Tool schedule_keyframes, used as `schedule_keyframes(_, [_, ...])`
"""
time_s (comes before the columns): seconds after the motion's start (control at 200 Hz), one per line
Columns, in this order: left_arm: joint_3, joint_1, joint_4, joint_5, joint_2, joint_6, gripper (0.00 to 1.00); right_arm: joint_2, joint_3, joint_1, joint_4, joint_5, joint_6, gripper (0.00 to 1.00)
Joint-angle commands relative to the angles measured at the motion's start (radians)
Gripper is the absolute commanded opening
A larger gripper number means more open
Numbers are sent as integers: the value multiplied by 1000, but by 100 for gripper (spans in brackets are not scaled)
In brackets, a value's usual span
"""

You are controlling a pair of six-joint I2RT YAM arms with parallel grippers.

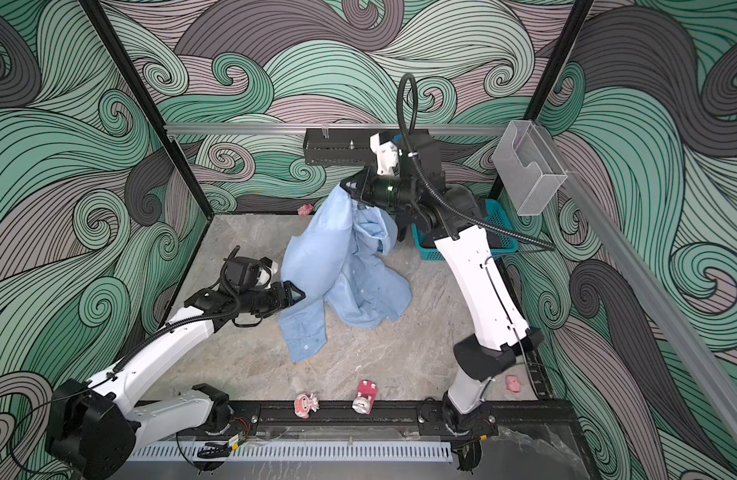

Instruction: Fold and stack the long sleeve shirts

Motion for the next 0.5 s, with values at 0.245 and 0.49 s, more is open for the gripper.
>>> schedule_keyframes(0.245, [-134,-13,73,-42,-185,11,76,143,249,-64,-20,-149,112,0])
schedule_keyframes(0.49, [-166,-13,288,97,-96,-32,68,59,103,-74,-21,-139,64,0])
